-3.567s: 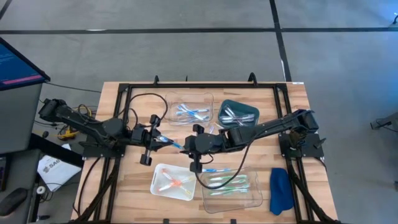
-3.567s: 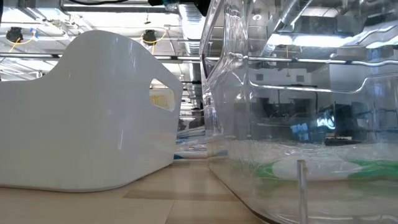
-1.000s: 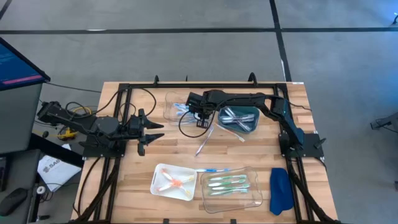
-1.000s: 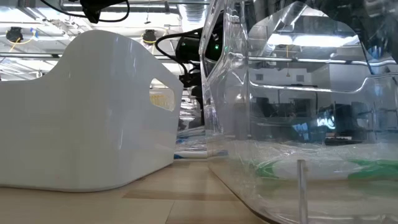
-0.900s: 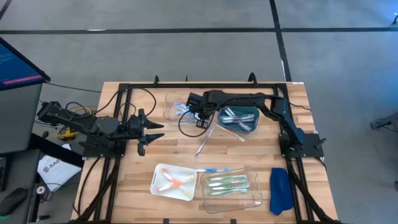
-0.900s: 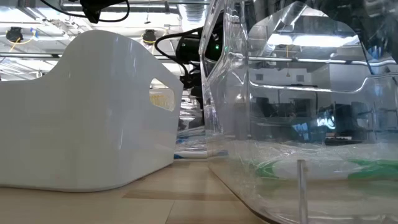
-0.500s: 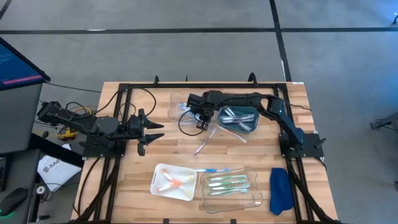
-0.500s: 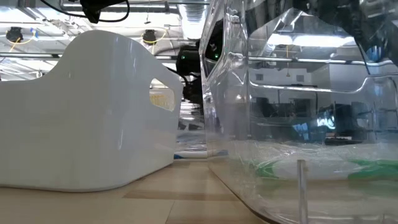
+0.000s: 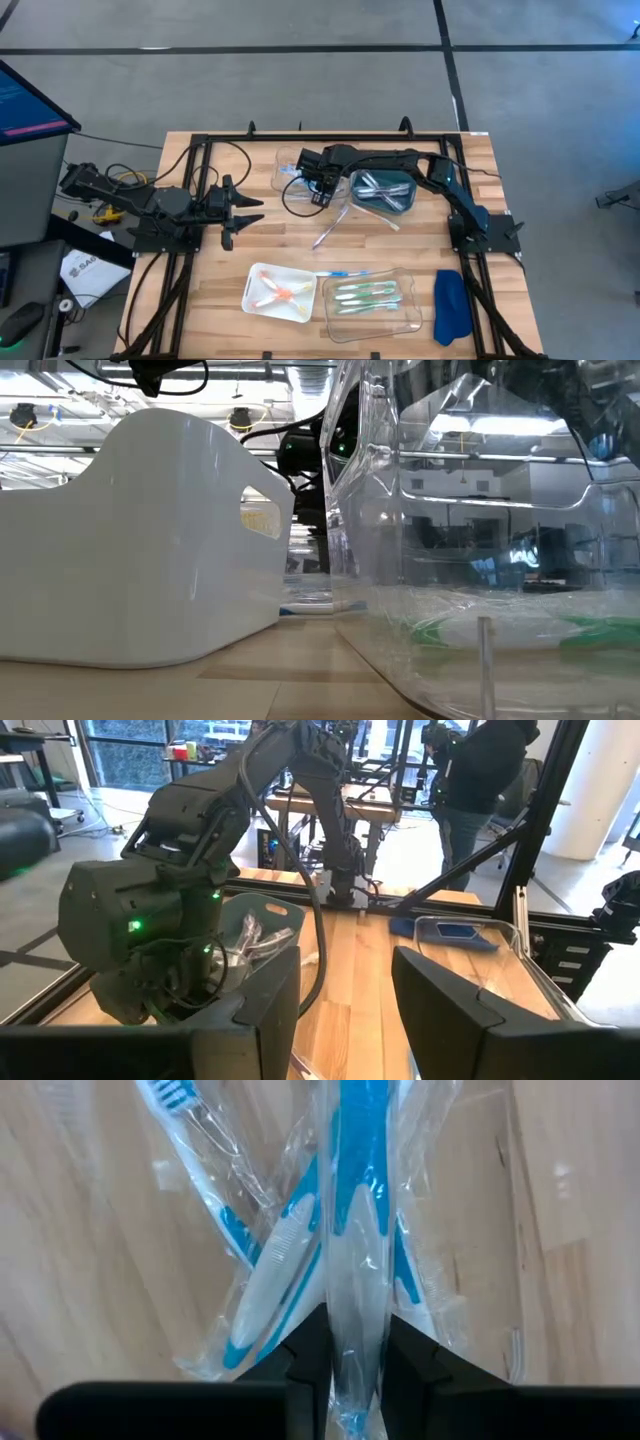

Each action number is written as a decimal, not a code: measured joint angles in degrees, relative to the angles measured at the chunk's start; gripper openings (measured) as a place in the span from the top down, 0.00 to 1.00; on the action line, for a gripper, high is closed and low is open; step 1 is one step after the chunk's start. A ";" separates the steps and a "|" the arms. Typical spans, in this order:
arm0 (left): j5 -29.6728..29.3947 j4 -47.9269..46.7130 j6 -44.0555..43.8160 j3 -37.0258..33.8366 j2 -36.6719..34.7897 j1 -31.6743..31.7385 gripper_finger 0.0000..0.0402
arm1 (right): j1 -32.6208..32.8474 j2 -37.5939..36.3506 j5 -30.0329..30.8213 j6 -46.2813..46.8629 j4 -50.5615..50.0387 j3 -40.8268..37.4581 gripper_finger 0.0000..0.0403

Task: Pick & Place Toothbrushes
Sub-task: Put the blue toothbrush into the top transparent bin, then put the orange toothbrush into the white bin

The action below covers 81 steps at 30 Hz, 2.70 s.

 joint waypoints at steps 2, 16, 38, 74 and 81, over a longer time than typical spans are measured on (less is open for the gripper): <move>-0.01 -0.01 0.02 0.00 0.00 0.00 0.62 | 0.00 0.00 0.00 -0.04 0.02 0.02 0.85; -0.01 -0.01 0.07 0.00 0.00 0.00 0.62 | -0.02 0.00 1.64 0.00 -1.32 0.02 0.81; -0.01 -0.02 0.09 0.00 0.00 0.00 0.62 | 0.04 -0.02 2.53 -0.82 -5.19 8.19 0.39; -0.01 -0.15 0.11 0.00 0.00 0.00 0.62 | 16.25 -0.11 2.47 2.12 -28.20 22.32 0.62; -0.01 -0.15 0.11 0.00 0.00 0.00 0.62 | 20.31 -0.11 2.47 5.22 -28.36 22.32 0.64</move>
